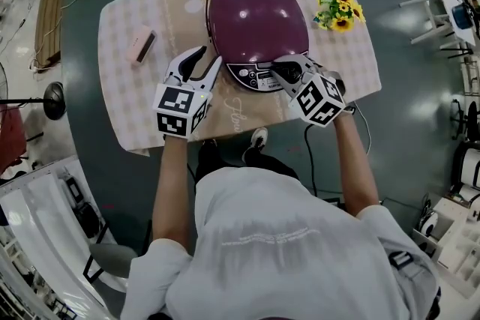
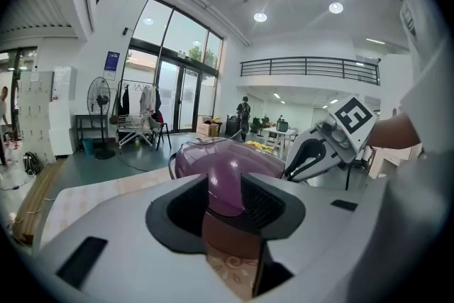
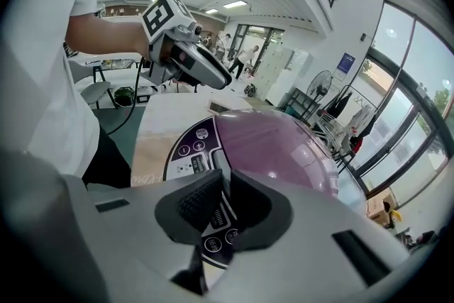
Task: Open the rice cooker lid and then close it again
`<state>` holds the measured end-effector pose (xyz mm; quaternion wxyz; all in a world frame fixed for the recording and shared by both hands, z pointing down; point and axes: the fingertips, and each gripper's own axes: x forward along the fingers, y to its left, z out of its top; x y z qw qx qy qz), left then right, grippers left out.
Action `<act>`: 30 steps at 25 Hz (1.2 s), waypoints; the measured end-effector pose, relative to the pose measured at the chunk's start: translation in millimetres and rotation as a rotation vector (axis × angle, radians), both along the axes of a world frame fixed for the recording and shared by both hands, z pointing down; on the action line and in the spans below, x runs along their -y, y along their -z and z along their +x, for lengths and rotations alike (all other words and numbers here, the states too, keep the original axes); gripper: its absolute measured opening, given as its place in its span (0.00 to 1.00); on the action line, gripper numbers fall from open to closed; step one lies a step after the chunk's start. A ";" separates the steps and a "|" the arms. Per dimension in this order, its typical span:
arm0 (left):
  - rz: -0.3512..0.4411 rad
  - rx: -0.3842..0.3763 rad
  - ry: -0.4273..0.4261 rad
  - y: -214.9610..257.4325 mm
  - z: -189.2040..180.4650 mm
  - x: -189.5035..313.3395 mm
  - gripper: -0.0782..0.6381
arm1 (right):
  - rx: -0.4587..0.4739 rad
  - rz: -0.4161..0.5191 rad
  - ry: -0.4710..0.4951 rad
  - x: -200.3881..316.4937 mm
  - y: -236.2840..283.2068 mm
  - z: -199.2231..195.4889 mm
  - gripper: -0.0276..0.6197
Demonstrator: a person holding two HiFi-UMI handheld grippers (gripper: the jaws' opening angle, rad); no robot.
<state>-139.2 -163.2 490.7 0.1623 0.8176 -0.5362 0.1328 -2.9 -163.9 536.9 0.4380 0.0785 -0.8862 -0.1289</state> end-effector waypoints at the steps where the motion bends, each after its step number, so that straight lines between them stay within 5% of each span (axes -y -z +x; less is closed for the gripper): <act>1: -0.002 -0.001 0.001 -0.5 -0.4 -0.6 0.33 | 0.005 0.001 -0.007 0.2 0.4 -0.1 0.13; 30: -0.004 0.011 -0.048 3.5 9.2 9.7 0.33 | 0.186 -0.075 -0.257 2.0 7.6 -1.6 0.13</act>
